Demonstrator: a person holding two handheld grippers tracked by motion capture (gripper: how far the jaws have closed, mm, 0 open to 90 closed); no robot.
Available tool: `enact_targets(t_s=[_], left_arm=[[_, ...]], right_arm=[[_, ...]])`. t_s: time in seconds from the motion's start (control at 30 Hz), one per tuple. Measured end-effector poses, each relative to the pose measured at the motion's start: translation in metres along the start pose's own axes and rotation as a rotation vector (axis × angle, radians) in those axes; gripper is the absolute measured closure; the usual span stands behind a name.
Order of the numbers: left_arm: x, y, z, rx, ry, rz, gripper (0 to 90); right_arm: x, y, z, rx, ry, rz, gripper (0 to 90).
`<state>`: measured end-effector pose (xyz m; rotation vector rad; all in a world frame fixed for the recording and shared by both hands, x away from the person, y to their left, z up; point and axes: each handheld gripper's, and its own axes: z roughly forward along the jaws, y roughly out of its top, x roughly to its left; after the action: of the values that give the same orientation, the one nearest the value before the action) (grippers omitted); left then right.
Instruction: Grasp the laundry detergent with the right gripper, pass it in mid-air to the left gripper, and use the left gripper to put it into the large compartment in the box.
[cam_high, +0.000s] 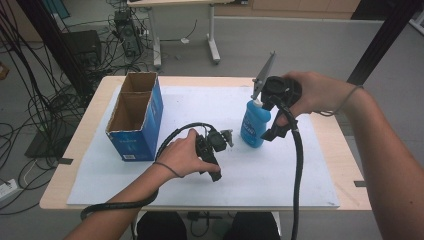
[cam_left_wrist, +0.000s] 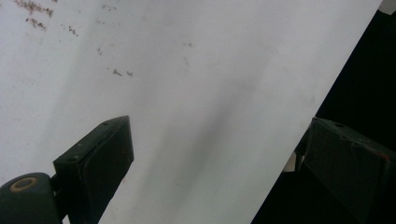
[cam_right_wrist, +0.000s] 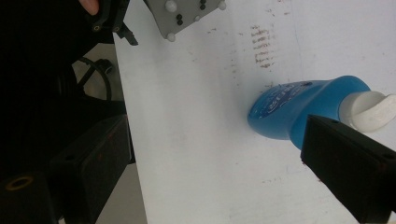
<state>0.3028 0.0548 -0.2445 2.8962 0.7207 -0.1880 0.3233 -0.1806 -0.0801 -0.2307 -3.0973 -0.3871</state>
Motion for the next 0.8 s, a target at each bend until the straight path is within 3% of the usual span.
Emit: enact_targets(t_s=[0.8], left_arm=[[0.0012, -0.0002, -0.0002, 0.005, 0.001, -0.007, 8.1]], right_arm=[[-0.0012, 0.0011, 0.0016, 0.0, 0.0, -0.004, 7.9]])
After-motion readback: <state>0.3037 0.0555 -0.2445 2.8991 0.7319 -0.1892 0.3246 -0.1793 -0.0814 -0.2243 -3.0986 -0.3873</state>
